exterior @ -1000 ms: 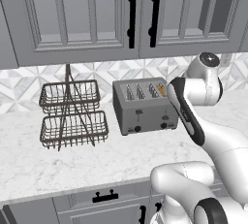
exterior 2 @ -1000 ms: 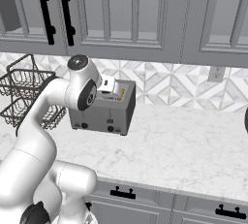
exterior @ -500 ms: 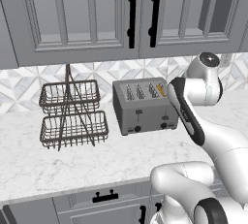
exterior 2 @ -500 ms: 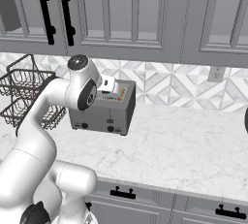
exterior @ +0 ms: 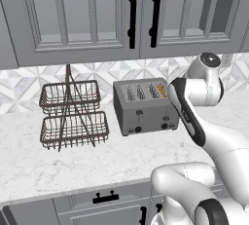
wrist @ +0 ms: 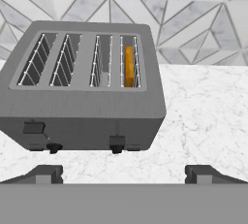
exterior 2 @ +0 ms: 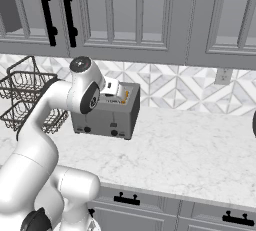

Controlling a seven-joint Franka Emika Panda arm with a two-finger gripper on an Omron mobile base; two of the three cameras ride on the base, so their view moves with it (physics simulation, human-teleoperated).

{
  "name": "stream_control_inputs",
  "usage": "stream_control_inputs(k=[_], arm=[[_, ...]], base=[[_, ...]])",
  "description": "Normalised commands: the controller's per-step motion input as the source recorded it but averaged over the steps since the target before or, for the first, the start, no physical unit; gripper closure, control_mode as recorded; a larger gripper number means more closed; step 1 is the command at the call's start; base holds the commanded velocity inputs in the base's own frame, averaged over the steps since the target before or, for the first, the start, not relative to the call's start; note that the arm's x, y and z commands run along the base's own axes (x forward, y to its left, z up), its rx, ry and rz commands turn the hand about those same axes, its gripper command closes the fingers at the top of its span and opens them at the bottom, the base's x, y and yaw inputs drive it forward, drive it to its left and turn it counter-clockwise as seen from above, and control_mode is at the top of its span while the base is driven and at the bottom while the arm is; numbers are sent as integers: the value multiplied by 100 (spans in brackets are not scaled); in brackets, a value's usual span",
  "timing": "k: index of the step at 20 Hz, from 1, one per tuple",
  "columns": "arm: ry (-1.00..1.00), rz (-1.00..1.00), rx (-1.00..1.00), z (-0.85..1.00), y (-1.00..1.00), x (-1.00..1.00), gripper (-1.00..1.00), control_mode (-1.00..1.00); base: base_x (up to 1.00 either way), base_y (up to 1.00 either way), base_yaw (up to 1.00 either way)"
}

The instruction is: Start the toaster. Once the lever pops up, take the bread to the plate on the dining counter.

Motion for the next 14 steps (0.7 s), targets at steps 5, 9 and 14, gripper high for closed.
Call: stream_control_inputs(k=[5, 9, 14], arm=[[0, 0, 0, 0, 0, 0, -100, -100], [0, 0, 0, 0, 0, 0, -100, -100], [0, 0, 0, 0, 0, 0, -100, -100]], base=[[0, 0, 0], [0, 0, 0], [0, 0, 0]])
